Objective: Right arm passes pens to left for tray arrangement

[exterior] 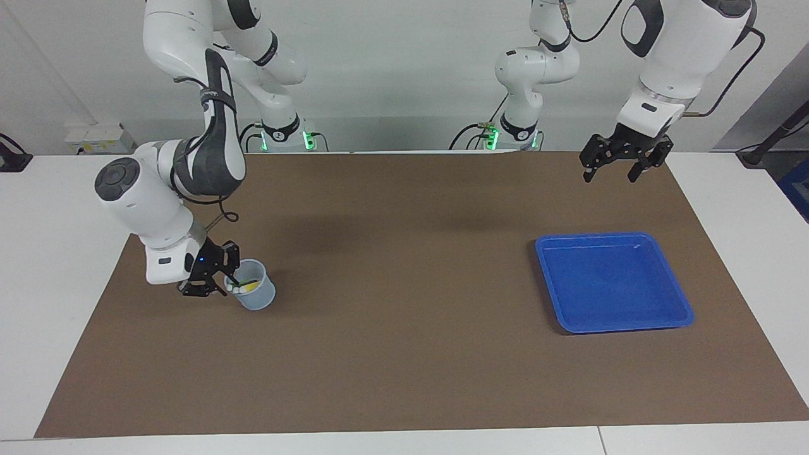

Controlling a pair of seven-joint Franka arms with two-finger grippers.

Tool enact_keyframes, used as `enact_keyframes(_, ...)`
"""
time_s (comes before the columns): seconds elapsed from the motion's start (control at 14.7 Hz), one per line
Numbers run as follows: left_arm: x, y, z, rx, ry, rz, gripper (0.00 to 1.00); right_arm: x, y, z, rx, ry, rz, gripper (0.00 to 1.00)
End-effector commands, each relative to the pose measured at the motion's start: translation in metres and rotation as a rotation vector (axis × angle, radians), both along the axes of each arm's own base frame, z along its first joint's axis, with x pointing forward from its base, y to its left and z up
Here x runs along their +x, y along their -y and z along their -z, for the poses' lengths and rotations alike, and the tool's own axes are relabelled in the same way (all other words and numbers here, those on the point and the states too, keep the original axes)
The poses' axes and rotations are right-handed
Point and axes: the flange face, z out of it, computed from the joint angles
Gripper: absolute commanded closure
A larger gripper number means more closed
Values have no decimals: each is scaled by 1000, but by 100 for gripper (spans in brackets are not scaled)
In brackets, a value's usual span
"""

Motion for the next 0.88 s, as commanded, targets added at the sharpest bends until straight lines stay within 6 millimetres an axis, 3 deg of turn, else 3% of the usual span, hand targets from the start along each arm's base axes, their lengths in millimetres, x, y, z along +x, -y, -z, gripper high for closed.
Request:
enact_keyframes(0.0, -6, -4, -1, 3, 18, 3, 1, 1, -1, 2, -14, 7, 5, 68)
enact_keyframes(0.14, -6, -4, -1, 3, 18, 5, 1, 1, 1, 2, -16, 7, 5, 68)
enact_keyframes(0.61, -5, -4, -1, 3, 21, 5, 1, 0, 2, 2, -16, 4, 6, 82)
enact_keyframes(0.81, -5, -4, -2, 3, 21, 5, 1, 0, 2, 2, -14, -2, 7, 82)
